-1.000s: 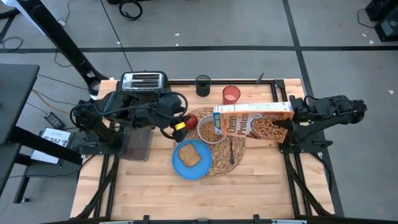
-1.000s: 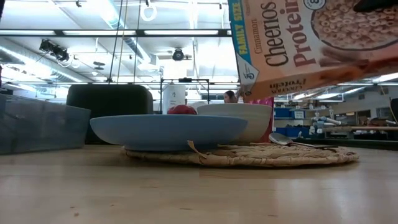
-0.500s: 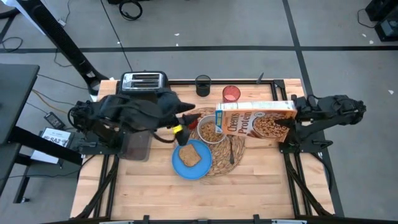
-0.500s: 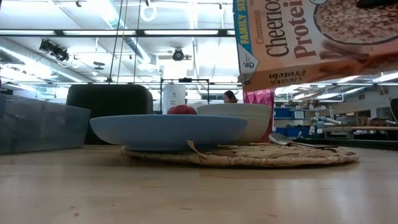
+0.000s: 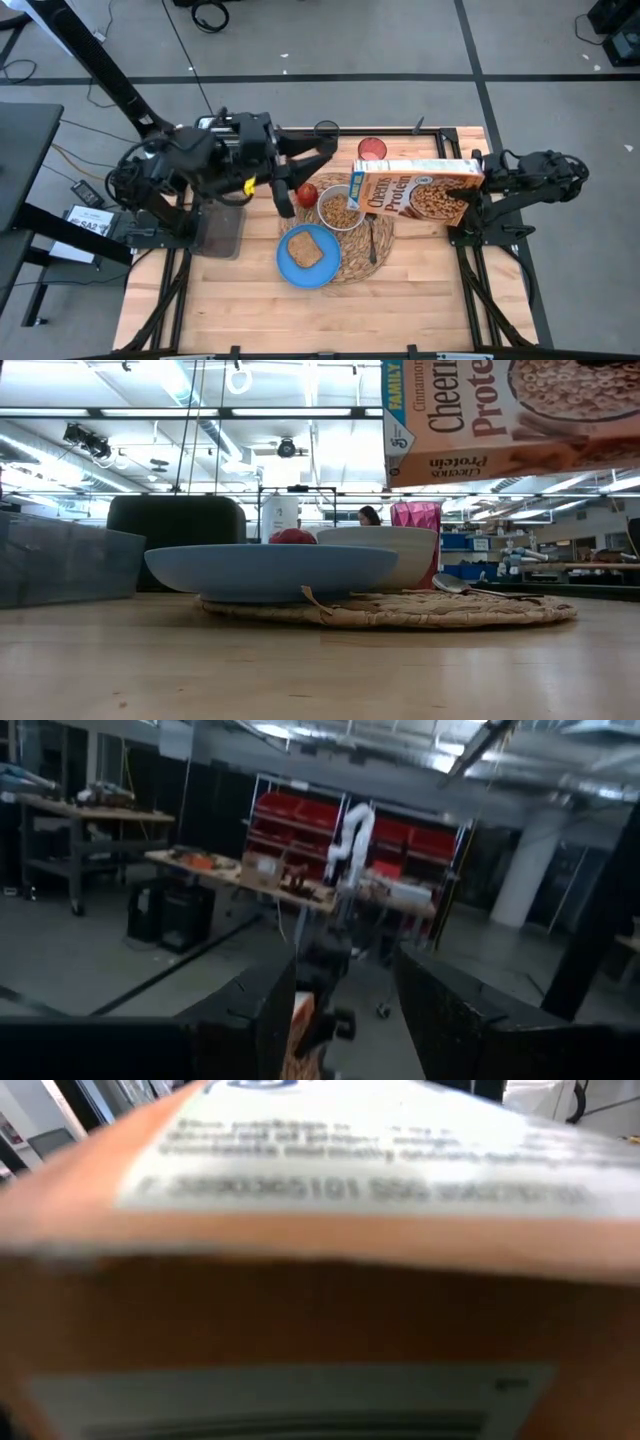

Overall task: Arrange a breakfast setting
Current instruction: Pour the cereal from the cereal box into the white bowl

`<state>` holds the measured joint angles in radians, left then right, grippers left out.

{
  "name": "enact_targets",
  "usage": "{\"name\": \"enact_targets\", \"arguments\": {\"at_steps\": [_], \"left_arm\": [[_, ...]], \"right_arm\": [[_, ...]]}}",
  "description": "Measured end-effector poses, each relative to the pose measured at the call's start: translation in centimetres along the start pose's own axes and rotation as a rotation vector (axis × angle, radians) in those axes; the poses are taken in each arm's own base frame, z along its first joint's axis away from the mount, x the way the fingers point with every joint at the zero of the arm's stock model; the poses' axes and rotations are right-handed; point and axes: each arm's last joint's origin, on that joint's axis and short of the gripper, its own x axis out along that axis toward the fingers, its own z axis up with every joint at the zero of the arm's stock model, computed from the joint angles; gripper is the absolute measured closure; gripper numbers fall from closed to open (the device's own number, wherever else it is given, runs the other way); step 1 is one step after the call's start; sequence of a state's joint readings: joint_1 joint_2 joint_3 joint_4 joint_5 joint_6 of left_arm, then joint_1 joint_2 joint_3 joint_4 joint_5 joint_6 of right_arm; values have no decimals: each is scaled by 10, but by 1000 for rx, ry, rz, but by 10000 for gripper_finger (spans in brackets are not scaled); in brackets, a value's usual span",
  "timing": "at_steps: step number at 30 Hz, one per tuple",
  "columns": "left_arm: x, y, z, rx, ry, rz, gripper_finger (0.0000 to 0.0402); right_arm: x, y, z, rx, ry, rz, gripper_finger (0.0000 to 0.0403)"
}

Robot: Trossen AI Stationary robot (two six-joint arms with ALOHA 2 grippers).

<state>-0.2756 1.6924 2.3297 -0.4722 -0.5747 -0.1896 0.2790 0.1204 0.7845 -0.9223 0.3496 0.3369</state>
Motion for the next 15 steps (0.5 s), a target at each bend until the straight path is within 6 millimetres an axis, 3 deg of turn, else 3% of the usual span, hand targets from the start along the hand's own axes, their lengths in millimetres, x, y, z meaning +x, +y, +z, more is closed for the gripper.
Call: {"name": "enact_targets", "arguments": {"at_steps": [8, 15], "left_arm": [[2, 2, 6, 10, -55, -3, 187], [-3, 2, 18, -19, -136, -15, 182]], "right_arm": [[0, 1, 2, -10, -25, -1, 170], [0, 2, 9, 3, -94, 12, 170]]}}
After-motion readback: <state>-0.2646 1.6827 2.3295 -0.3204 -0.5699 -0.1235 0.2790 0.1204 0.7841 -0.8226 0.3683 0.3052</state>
